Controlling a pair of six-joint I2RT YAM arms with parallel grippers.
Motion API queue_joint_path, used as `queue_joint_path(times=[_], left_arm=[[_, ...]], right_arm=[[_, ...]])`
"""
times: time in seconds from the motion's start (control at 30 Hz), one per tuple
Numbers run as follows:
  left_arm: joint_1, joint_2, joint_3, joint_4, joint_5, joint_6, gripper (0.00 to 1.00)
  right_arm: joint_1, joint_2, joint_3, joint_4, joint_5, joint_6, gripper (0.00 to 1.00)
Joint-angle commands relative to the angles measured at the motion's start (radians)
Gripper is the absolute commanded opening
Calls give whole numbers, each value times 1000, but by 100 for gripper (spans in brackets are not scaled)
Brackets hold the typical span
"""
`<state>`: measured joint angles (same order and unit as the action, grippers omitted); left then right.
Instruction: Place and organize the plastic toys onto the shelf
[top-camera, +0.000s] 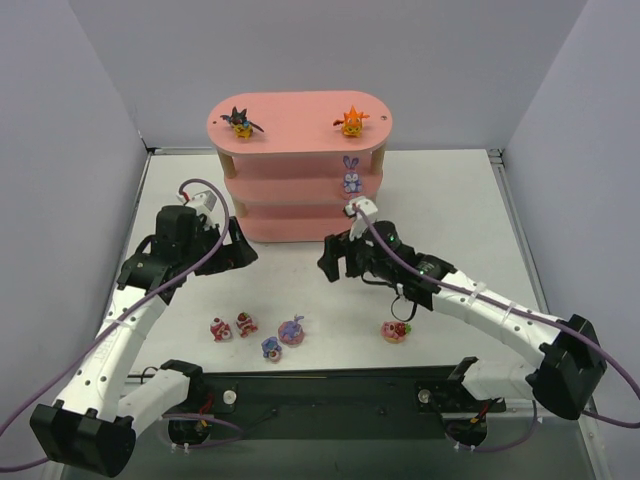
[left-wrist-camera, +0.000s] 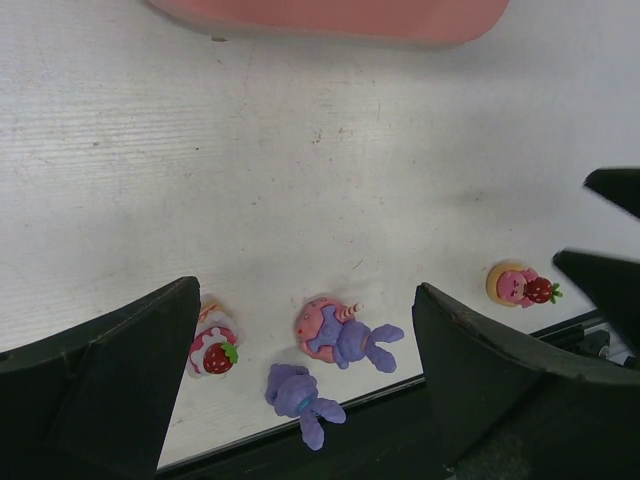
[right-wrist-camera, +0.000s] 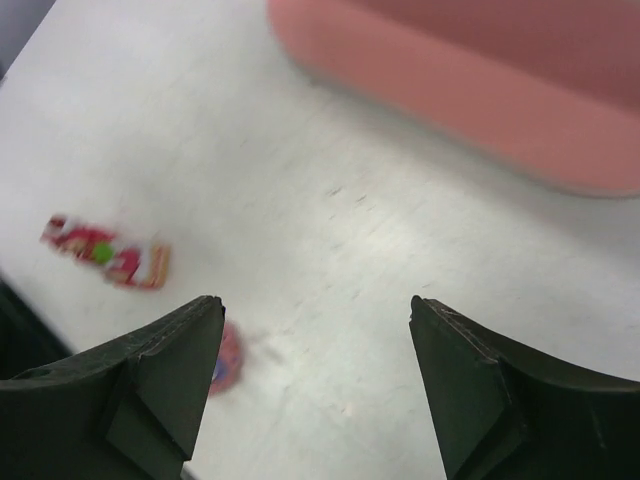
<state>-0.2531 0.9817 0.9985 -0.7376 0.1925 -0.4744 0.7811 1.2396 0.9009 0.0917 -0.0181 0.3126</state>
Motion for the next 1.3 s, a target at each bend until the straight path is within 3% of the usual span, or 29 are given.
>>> queue_joint_path(times=[0.0, 0.4, 0.63, 0.93, 1.03, 1.27], left_arm=[[6, -23, -6, 20, 8, 10, 97], [8, -34, -6, -19, 19, 10, 97], [8, -26, -4, -39, 18, 10, 97], [8, -3, 61, -69, -4, 28, 97], [8, -2, 68, -80, -11, 37, 97], [8, -3, 52, -79, -19, 39, 97]], right_arm=[[130, -12, -60, 31, -233, -69, 77], [311, 147, -197, 216, -295, -15, 73], [343, 248, -215, 351, -243, 5, 72], [346, 374, -249, 532, -66, 29, 66], [351, 393, -246, 542, -60, 23, 61], [357, 391, -246, 539, -22, 8, 30]])
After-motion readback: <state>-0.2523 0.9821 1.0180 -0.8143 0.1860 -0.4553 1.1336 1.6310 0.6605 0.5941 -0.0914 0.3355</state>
